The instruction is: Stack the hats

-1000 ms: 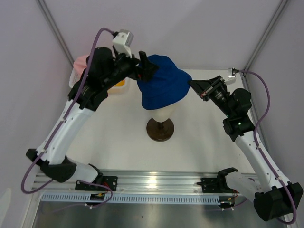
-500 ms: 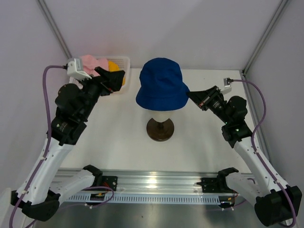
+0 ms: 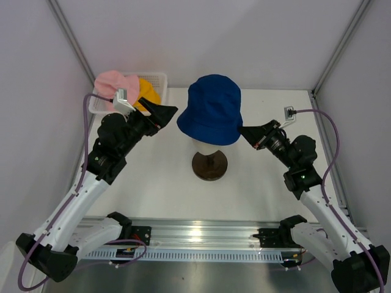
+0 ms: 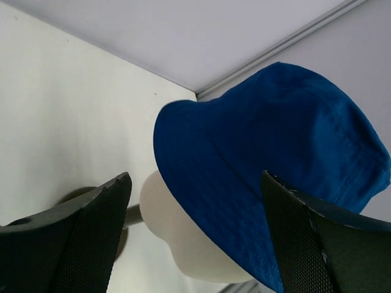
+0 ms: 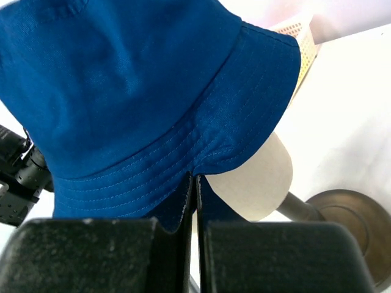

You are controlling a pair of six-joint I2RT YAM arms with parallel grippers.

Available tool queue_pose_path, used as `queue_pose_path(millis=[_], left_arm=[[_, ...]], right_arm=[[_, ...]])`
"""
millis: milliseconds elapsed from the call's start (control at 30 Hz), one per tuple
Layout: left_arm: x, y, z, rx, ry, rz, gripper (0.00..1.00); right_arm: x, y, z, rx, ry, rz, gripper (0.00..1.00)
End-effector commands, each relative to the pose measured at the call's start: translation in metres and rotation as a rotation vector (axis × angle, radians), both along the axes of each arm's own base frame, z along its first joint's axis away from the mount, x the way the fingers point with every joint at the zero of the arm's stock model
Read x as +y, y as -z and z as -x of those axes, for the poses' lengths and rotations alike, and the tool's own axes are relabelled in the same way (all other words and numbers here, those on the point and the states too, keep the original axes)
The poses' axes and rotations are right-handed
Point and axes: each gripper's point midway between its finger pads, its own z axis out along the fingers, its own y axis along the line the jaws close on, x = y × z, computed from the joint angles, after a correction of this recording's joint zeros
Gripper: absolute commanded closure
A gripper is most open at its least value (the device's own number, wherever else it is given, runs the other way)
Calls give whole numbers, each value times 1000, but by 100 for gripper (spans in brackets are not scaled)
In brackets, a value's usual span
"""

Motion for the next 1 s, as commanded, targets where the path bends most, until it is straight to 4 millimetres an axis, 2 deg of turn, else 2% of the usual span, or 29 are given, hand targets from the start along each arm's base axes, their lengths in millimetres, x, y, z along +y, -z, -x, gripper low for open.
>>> queue_pose_path(millis=[0, 233, 333, 567, 733, 867, 933, 967], left_arm=[[-8, -10, 7, 16, 42, 152, 12], [-20, -10, 16, 60, 116, 241, 17], [-24, -22, 19, 45, 145, 271, 22], [-45, -12, 12, 115, 220, 265, 38], [-44, -2, 9, 131, 193, 255, 45], [-42, 0, 7, 120, 175, 251, 66], [-48, 2, 10, 138, 210, 259, 65], [-49, 1, 11, 146, 219, 267, 59]], right_arm=[[5, 16, 2, -46, -25, 72, 100], [4, 32, -2, -39, -6, 97, 100], [4, 32, -3, -47, -5, 107, 100], [3, 38, -7, -28, 6, 108, 100], [3, 41, -8, -24, 18, 108, 100], [3, 42, -11, -19, 21, 111, 100], [5, 42, -12, -18, 15, 112, 100], [5, 43, -13, -13, 14, 114, 100]])
